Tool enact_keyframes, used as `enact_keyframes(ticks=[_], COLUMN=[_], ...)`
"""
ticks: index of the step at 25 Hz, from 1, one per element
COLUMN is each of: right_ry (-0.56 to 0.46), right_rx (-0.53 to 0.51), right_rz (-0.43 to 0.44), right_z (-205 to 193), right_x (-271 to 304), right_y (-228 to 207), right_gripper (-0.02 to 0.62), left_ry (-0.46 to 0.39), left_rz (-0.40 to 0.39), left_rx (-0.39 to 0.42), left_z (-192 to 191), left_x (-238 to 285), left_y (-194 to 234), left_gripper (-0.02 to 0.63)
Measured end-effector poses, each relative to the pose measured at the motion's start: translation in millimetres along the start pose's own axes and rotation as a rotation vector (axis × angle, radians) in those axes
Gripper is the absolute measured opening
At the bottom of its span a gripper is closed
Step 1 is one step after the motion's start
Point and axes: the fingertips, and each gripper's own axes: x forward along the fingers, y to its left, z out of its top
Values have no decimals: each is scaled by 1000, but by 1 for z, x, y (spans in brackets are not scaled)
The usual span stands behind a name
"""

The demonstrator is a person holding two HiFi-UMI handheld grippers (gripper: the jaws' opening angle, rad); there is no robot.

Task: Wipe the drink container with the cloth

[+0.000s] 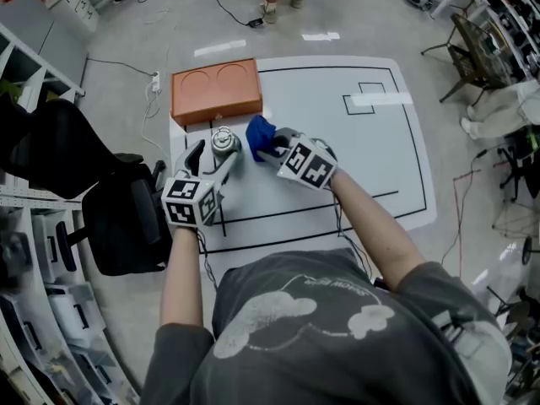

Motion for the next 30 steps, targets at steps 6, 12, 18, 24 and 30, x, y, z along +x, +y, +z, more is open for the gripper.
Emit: enact_keyframes(ticks=[6,12,18,24,30], right_ry=[-8,-17,-15,-24,-32], right_rx=[-8,-17,-39,-63,-123], right_rz=[-14,-21,-22,-16,1], right_z=[-4,-7,-7,0,23], right_x=[-15,-27,-37,-39,-32], right_y=[2,0,-6,-10,-13], right_gripper=[44,44,44,44,44], left_ry=[-55,-8,20,29,62], left_rz=[243,417,464,418,249], left_rx=[-111,-195,-195,-161,-77], left_z=[-5,-20,-23,-23,-22], left_x=[-1,10,15,16,14], left_y=[-3,4,4,2,1], left_gripper=[379,379,348,324,322])
